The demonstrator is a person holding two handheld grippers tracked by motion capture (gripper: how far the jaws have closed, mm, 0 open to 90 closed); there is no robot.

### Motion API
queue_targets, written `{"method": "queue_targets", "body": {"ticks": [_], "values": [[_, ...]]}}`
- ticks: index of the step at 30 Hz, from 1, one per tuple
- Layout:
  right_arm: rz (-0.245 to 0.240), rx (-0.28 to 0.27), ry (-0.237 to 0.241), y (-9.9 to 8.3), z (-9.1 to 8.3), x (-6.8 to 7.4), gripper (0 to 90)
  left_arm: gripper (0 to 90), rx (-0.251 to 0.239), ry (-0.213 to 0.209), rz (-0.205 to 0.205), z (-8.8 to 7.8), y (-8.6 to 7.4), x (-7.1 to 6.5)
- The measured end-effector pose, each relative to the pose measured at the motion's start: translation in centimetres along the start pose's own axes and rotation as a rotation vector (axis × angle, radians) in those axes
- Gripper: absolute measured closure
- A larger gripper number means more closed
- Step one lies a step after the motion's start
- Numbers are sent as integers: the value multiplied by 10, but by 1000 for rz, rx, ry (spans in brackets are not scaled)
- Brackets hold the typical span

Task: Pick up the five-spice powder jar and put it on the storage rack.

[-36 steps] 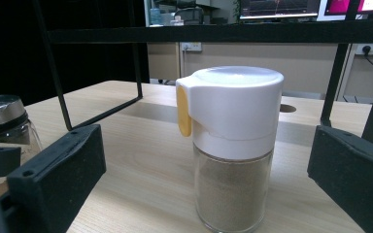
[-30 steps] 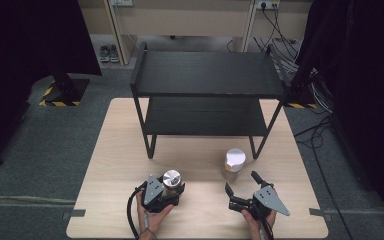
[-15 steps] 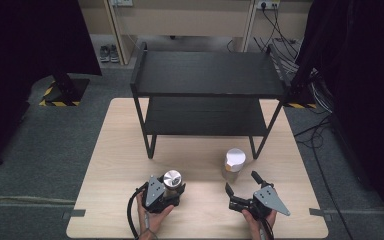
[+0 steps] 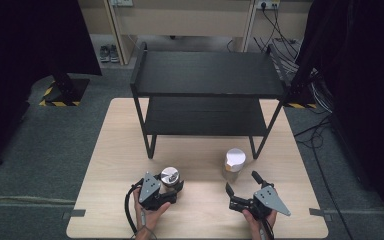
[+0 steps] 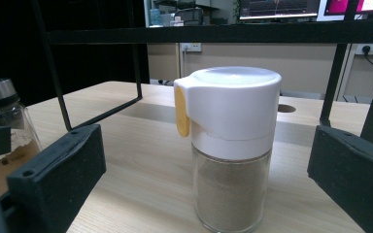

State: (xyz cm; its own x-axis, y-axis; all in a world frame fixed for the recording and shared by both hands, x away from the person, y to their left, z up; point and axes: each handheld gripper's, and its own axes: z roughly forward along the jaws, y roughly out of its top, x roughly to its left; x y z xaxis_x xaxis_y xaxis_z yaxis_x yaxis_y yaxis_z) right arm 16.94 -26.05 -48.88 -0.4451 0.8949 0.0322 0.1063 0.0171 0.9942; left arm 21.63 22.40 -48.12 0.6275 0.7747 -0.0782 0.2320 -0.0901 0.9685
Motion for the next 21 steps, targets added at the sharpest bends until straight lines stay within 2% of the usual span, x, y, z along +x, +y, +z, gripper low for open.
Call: {"method": "queue_targets", "body": {"ticks": [16, 21], "values": [[0, 1, 1, 0, 0, 0, 5, 308, -8, -48, 23, -1, 16, 4], [-1, 0, 1, 0, 0, 0, 5, 308, 8, -64, 27, 0, 23, 7]]}}
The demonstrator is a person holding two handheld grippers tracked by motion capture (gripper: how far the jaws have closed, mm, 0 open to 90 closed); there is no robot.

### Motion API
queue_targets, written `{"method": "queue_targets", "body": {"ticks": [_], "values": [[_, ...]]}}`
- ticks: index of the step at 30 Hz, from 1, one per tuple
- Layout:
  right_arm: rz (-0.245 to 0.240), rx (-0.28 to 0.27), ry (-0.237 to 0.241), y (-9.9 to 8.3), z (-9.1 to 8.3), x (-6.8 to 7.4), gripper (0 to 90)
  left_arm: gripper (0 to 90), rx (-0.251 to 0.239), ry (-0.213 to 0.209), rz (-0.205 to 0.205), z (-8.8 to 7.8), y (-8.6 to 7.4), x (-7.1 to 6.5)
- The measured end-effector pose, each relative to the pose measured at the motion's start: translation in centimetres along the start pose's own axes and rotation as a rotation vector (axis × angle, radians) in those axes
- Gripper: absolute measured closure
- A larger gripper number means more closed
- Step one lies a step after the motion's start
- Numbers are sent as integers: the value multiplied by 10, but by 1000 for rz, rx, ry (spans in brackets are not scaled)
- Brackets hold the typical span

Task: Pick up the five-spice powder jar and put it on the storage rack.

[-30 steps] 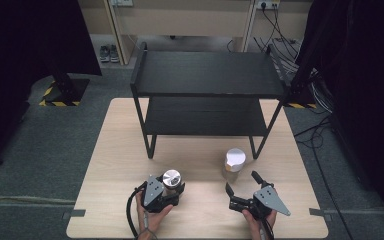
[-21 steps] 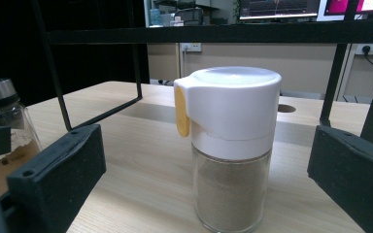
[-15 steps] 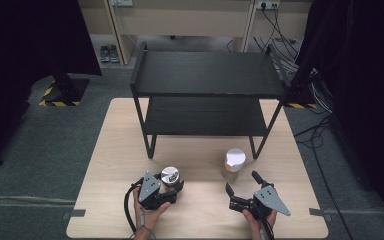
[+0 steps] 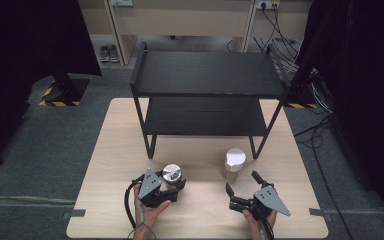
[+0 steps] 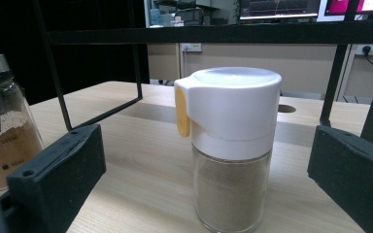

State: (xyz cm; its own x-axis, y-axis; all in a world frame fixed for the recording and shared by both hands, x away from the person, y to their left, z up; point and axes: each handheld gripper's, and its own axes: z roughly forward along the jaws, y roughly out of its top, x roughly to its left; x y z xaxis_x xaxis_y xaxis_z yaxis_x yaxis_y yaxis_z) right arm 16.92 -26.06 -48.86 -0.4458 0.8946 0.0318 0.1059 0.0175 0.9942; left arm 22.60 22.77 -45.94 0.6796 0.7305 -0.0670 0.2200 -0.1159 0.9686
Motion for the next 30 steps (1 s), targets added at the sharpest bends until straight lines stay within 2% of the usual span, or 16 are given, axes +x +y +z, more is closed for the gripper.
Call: {"method": "queue_targets", "body": {"ticks": [10, 12, 13, 15, 19, 23, 26, 30], "values": [[0, 3, 2, 0, 0, 0, 5, 308, 2, -53, -1, 0, 17, 8], [-1, 4, 1, 0, 0, 0, 5, 308, -2, -66, 15, 1, 27, 9], [-1, 4, 1, 0, 0, 0, 5, 308, -2, -66, 15, 1, 27, 9], [-2, 4, 1, 0, 0, 0, 5, 308, -15, -99, 24, 2, 35, 13], [0, 4, -1, 0, 0, 0, 5, 308, -17, -124, 33, 4, 46, 17], [1, 4, 0, 0, 0, 0, 5, 308, -16, -165, 43, 9, 66, 22], [1, 4, -1, 0, 0, 0, 5, 308, -22, -182, 42, 11, 72, 25], [2, 3, -1, 0, 0, -1, 5, 308, -19, -186, 66, 13, 84, 25]]}}
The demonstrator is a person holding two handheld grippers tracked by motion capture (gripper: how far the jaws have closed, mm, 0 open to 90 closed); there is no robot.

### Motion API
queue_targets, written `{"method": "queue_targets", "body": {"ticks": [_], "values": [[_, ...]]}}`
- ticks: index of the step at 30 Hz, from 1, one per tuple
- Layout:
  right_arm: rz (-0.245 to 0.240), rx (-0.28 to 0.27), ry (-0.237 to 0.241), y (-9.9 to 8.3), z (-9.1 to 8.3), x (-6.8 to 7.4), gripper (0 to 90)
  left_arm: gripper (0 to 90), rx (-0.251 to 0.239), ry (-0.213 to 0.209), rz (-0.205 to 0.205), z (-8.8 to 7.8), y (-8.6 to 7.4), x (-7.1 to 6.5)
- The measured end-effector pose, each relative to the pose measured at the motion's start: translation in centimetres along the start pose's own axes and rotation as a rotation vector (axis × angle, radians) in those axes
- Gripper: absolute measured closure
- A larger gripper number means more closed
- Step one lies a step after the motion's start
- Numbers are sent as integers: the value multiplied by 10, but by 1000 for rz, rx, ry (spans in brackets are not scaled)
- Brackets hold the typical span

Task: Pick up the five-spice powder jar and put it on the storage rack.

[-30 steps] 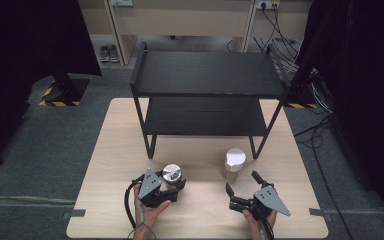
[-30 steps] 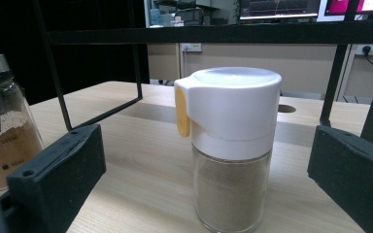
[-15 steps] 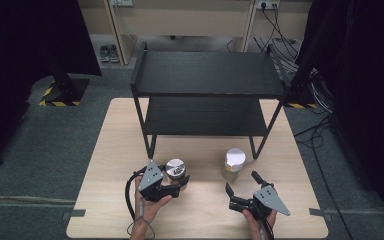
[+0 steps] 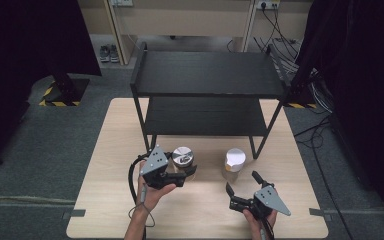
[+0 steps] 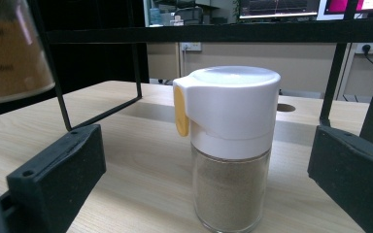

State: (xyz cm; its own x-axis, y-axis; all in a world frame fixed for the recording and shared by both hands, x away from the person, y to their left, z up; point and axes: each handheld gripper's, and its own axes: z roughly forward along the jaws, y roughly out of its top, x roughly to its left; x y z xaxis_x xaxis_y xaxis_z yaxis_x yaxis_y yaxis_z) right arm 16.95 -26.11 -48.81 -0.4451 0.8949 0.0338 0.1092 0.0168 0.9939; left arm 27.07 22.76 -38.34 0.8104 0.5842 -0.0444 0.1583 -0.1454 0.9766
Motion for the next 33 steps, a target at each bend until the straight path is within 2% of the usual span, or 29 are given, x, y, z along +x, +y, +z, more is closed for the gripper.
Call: {"method": "queue_targets", "body": {"ticks": [3, 7, 11, 16, 20, 24, 33], "values": [[1, 1, 0, 0, 0, 0, 4, 308, -15, -25, -1, 1, 8, 7], [-1, 0, 1, 0, 0, 0, 5, 308, -6, -19, 18, 3, 16, 7], [-1, 0, -1, 0, 0, 0, 5, 308, -14, -42, 18, 5, 28, 13], [-2, 0, -1, 0, 0, 0, 4, 308, -9, -42, 35, 6, 41, 15], [-1, 1, 0, 0, 0, 0, 5, 308, -18, -57, 37, 5, 50, 20], [-1, 2, -1, 0, 0, 0, 4, 308, -14, -46, 57, 4, 60, 19], [-1, 3, 0, 0, 0, 0, 5, 308, -29, -60, 46, 1, 80, 28]]}}
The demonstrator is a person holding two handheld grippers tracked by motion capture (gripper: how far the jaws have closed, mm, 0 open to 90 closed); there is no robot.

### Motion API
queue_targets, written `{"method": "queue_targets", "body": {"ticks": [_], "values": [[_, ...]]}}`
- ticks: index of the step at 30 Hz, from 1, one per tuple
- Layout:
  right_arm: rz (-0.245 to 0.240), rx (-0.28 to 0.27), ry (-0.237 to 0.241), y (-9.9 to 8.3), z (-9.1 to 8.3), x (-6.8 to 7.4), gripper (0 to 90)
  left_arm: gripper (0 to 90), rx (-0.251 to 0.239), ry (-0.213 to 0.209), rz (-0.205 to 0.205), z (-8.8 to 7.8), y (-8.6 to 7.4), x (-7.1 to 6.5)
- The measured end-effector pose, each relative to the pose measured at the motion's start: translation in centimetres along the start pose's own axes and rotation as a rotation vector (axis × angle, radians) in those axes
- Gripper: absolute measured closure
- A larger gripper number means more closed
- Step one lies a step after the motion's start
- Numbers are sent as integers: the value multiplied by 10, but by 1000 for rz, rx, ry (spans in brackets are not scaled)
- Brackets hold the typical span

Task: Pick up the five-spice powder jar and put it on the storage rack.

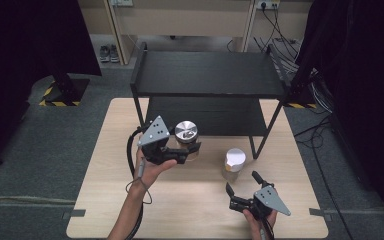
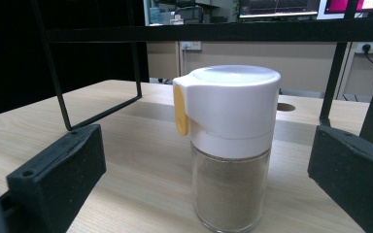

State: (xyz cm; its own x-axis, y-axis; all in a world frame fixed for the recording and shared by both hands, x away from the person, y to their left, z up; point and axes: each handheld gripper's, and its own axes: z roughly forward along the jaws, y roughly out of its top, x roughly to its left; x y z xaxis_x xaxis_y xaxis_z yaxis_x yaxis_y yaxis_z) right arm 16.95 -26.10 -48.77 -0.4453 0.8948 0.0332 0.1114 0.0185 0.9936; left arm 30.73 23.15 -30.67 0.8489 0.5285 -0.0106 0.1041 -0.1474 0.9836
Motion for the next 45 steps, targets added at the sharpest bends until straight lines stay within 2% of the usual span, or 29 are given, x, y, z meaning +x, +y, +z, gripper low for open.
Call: {"method": "queue_targets", "body": {"ticks": [13, 24, 28, 33, 45], "values": [[-1, 4, 1, 0, 0, 0, 5, 308, -24, 1, 20, -5, 27, 7], [-2, 2, 1, 0, 0, 0, 5, 308, -37, 10, 52, -10, 60, 9], [-3, 2, 0, 0, 0, 0, 4, 308, -32, 11, 53, -7, 74, 13], [-2, 5, 1, 0, 1, 0, 5, 308, -21, 11, 63, -4, 84, 15], [0, 4, 3, 0, 1, -1, 5, 308, -18, 17, 54, 4, 108, 24]]}}
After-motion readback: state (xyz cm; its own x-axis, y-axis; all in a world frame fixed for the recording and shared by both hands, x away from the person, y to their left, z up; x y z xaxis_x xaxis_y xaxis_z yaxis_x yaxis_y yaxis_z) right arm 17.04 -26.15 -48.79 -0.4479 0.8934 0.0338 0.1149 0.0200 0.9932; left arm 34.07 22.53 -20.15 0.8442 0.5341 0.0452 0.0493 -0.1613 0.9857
